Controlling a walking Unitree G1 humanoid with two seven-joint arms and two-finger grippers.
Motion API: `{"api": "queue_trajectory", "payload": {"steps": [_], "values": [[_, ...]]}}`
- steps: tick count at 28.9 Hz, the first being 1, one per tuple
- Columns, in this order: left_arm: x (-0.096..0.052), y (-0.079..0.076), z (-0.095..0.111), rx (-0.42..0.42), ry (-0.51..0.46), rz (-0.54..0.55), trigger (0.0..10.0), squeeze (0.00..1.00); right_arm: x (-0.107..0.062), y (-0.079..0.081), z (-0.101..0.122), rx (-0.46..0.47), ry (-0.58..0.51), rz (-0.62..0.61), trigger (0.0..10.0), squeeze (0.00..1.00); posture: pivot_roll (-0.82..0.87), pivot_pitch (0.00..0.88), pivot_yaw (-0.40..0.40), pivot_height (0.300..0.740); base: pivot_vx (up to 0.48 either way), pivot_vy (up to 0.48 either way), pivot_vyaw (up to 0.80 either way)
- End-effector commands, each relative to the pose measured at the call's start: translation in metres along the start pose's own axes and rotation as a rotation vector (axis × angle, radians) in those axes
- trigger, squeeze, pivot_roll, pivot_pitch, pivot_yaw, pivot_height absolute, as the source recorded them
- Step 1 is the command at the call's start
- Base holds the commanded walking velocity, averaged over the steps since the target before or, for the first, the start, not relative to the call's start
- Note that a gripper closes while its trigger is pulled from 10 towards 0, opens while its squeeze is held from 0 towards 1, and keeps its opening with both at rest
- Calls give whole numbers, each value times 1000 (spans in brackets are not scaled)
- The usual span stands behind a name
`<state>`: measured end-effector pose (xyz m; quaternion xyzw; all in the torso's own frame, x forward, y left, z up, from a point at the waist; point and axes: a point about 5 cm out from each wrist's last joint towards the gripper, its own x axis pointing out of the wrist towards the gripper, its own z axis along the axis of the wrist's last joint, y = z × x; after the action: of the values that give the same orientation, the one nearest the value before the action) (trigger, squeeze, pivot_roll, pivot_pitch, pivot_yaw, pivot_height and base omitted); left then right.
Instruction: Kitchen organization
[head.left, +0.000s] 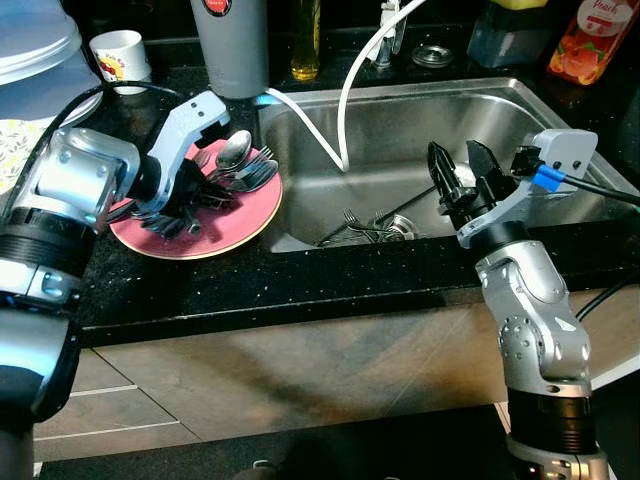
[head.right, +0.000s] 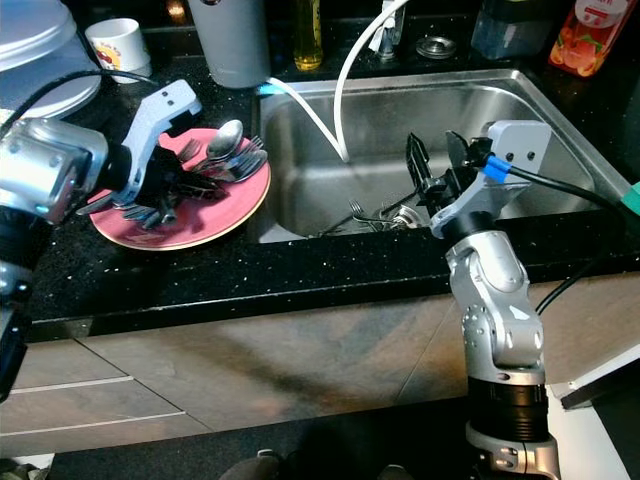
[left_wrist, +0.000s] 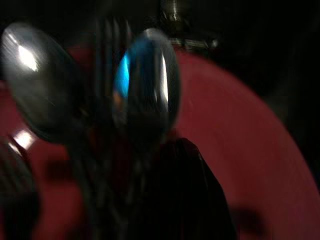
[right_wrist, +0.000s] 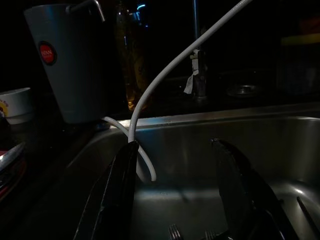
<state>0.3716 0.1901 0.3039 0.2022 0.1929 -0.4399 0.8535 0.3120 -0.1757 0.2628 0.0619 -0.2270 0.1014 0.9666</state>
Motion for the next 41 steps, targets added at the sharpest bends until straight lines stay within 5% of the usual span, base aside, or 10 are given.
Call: {"api": "queue_trajectory", "payload": {"steps": [1,7,8,12,21,22,24,35,37,41], "values": [[-3,0,16,11,-68,5,0,0,1,0,-3,10,16,3,10000,0,102,158,32,740,0,0,0],[-15,0,45,71,-161,24,0,0,1,0,-3,9,15,5,10000,0,101,157,32,740,0,0,0],[-13,1,46,133,-150,55,10000,0,2,0,-2,8,14,3,10000,0,100,155,33,740,0,0,0],[-7,1,30,162,-83,57,10000,1000,2,0,-2,8,13,1,10000,0,100,154,36,740,0,0,0],[-4,4,5,65,12,38,10000,1000,1,-1,-3,10,14,2,10000,0,107,158,32,740,0,0,0],[-3,4,2,41,22,33,10000,102,2,0,-3,11,14,4,10000,0,107,158,32,740,0,0,0],[-1,5,-2,16,37,27,10000,0,2,0,-3,12,14,6,10000,0,109,160,29,740,0,0,0],[22,0,-54,-104,190,-1,10000,0,3,1,-4,16,16,8,10000,0,112,160,29,740,0,0,0],[26,-3,-61,-88,211,-3,0,0,2,0,-3,11,16,5,10000,0,99,166,26,740,0,0,0],[26,-2,-58,-79,201,8,0,0,2,-1,-3,10,16,5,10000,0,97,165,22,740,0,0,0]]}}
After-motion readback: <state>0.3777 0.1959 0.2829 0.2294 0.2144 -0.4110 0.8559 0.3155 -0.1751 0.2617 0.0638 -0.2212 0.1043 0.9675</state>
